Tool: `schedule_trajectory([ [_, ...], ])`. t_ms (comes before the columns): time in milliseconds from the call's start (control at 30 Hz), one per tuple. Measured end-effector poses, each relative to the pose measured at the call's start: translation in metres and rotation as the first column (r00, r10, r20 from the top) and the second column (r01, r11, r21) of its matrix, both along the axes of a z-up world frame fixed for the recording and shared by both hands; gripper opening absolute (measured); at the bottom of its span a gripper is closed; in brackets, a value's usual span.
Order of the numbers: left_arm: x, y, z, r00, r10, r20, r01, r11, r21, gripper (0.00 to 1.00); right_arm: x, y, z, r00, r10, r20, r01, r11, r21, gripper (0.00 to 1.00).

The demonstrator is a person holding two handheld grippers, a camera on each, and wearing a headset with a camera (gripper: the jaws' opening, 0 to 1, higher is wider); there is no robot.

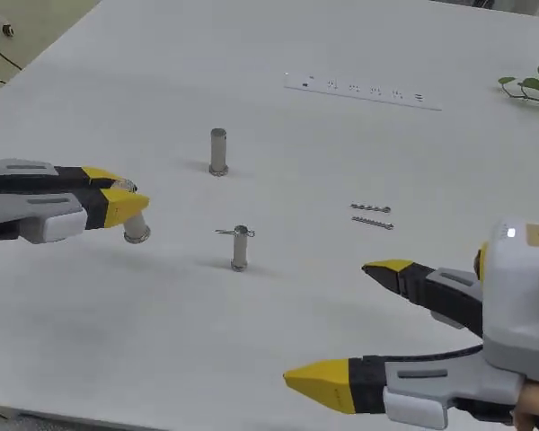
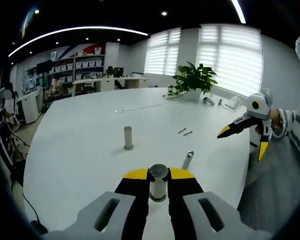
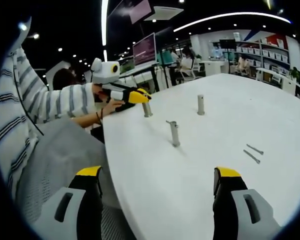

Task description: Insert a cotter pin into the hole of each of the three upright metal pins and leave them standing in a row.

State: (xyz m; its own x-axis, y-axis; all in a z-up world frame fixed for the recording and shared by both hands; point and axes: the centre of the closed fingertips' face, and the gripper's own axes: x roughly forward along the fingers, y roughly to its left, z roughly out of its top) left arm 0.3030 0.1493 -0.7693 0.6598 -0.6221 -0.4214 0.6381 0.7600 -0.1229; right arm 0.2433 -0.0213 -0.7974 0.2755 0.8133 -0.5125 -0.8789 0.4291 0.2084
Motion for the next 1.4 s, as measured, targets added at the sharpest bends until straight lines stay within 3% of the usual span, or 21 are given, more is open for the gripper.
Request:
schedule_trajectory([
  [167, -0.016, -0.017, 0.000, 0.998, -0.058, -0.001, 0.058, 0.998, 0.007, 0.11, 0.002, -0.004, 0.001, 1.000, -0.017, 0.004, 0.017, 1.000, 0.001, 0.93],
  [233, -0.018, -0.022, 0.000, 0.996, -0.086, 0.009, 0.086, 0.996, 0.015, 0.11, 0.001, -0.005, 0.000, 1.000, -0.020, 0.005, 0.020, 1.000, -0.001, 0.93],
  [533, -0.024, -0.039, -0.009, 0.988, -0.151, -0.010, 0.151, 0.988, -0.010, 0.11, 0.002, -0.012, -0.003, 0.998, -0.062, -0.006, 0.062, 0.998, -0.007, 0.93],
  [767, -0.035, -0.061, -0.015, 0.972, -0.233, -0.026, 0.232, 0.972, -0.025, 0.11, 0.005, -0.014, -0.003, 0.997, -0.072, 0.001, 0.072, 0.997, -0.019, 0.93],
  [1000, -0.039, -0.080, -0.021, 0.952, -0.306, -0.022, 0.306, 0.952, -0.001, 0.11, 0.005, -0.014, -0.003, 0.997, -0.081, 0.003, 0.081, 0.996, -0.022, 0.93],
  [1400, -0.043, -0.094, -0.034, 0.928, -0.370, -0.041, 0.371, 0.928, 0.033, 0.11, 0.005, -0.017, -0.004, 0.995, -0.097, -0.002, 0.097, 0.995, -0.029, 0.93],
])
